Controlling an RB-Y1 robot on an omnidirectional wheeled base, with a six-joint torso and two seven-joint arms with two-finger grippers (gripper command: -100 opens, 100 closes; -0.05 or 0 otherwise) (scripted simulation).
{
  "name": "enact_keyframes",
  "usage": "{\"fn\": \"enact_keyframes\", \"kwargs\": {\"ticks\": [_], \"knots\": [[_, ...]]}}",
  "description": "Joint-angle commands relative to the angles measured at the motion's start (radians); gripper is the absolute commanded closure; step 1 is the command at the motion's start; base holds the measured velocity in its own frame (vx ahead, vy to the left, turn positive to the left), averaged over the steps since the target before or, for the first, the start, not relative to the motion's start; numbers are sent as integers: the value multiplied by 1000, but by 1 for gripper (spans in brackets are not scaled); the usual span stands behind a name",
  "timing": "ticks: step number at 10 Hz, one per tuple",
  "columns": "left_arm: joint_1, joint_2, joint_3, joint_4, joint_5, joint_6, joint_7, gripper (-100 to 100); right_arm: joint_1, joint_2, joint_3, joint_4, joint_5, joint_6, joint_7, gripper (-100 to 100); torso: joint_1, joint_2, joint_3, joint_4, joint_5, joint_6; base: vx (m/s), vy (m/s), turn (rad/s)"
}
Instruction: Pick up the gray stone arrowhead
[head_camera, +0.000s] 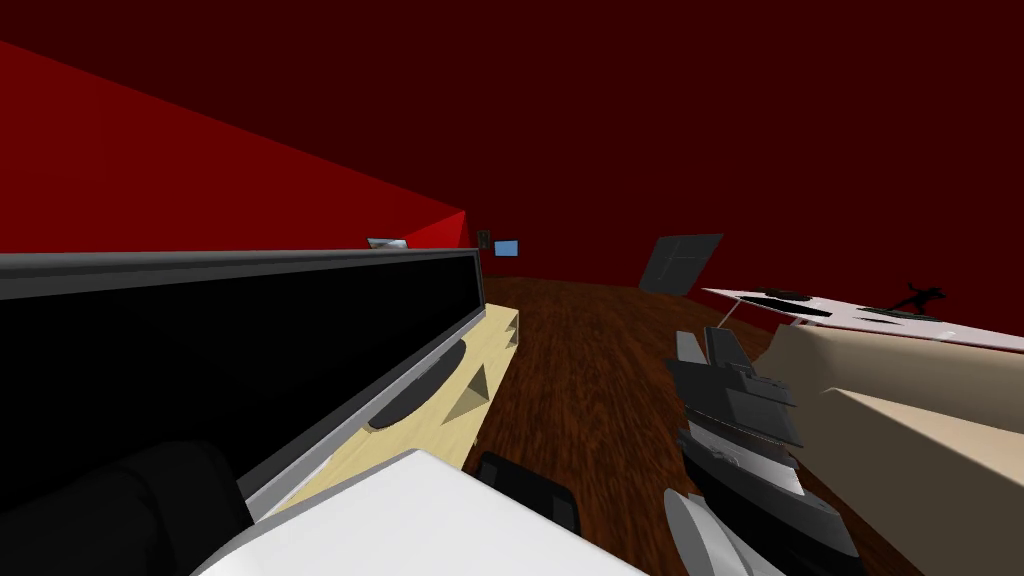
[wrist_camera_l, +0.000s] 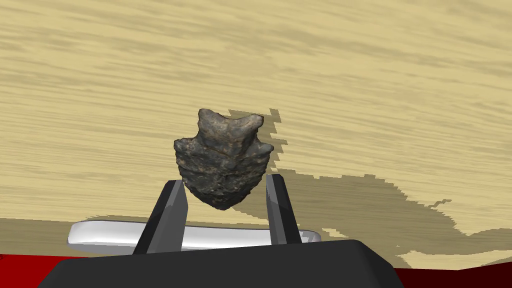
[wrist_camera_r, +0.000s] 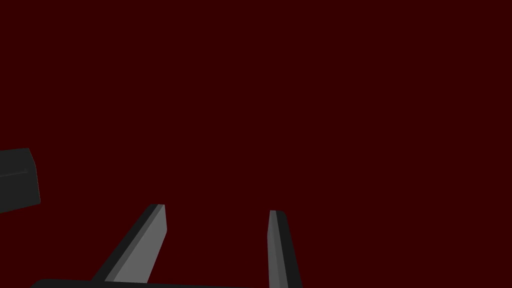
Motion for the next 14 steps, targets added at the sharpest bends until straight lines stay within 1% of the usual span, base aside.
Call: {"fn": "enact_keyframes", "kwargs": {"ticks": [1,2,3,4,5,7,12,13,14], "knots": [[0,0,0,0,0,0,0,100,0,0,0,0,0,0,0,0,0,0,0,0,0,0,0,0,0],[0,0,0,0,0,0,0,100,0,0,0,0,0,0,0,0,0,0,0,0,0,0,0,0,0],[0,0,0,0,0,0,0,0,0,0,0,0,0,0,0,0,0,0,0,0,0,0,0,0,0],[21,-12,1,-42,8,6,-31,100,0,0,0,0,0,0,0,0,0,0,0,0,0,0,94,44,325],[37,-19,1,-71,18,11,-54,100,0,0,0,0,0,0,0,0,2,-4,-3,-2,0,-3,152,35,322],[70,-33,1,-130,36,19,-100,100,0,0,0,0,0,0,0,0,1,-10,-5,-2,0,-1,157,23,219],[151,-68,2,-277,82,41,-214,100,0,0,0,0,0,0,0,0,1,-9,-5,-2,0,0,130,12,231],[138,-65,2,-255,74,37,-196,100,0,0,0,0,0,0,0,0,1,-9,-5,-2,0,0,52,0,39],[139,-67,2,-258,74,38,-201,0,0,0,0,0,0,0,0,0,1,-5,-3,-1,0,1,10,-1,-9]]}}
